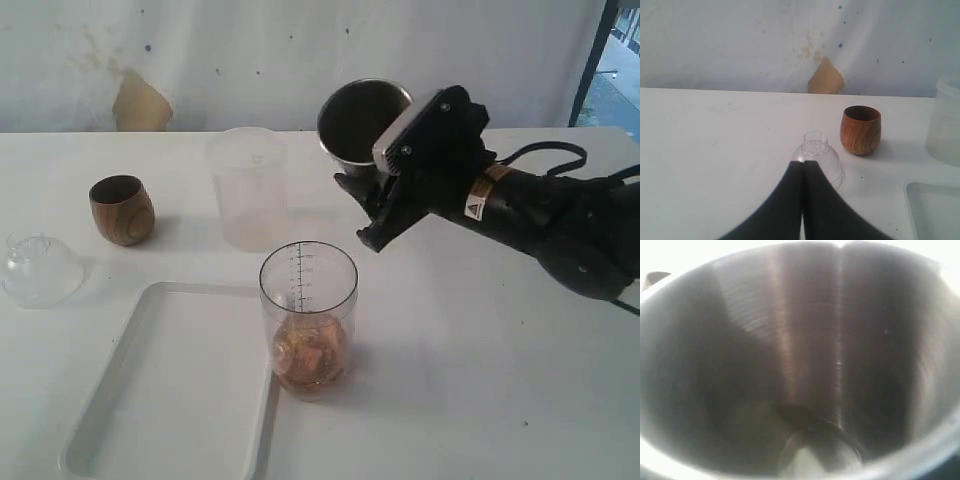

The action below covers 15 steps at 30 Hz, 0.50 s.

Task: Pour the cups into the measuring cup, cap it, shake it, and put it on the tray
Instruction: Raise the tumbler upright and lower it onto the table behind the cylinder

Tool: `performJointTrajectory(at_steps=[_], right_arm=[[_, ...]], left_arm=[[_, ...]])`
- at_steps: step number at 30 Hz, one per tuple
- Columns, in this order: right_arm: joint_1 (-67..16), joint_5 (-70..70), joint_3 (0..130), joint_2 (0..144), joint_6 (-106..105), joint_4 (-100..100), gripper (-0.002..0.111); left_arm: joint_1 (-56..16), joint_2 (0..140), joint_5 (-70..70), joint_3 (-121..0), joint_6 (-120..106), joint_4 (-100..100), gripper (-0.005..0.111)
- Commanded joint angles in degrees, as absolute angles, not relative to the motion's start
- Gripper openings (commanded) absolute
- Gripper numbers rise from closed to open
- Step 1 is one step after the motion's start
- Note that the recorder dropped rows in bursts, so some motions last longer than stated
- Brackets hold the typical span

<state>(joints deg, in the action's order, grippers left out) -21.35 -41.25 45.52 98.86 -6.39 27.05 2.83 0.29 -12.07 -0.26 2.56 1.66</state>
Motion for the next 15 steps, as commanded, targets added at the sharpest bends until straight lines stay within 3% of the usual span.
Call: performJointTrajectory(at_steps=[1,15], right_arm=[[-20.57,-44.70,46.23,101.12,-1.74,20.59,0.000],[-11.92,-54.48,52.35,113.77,19.34,36.57,0.000]], left_arm=[[2.72,0.00,-11.56,0.00,2.57,1.58,0.000],[2.72,0.00,-11.56,0.00,2.57,1.58,0.000]])
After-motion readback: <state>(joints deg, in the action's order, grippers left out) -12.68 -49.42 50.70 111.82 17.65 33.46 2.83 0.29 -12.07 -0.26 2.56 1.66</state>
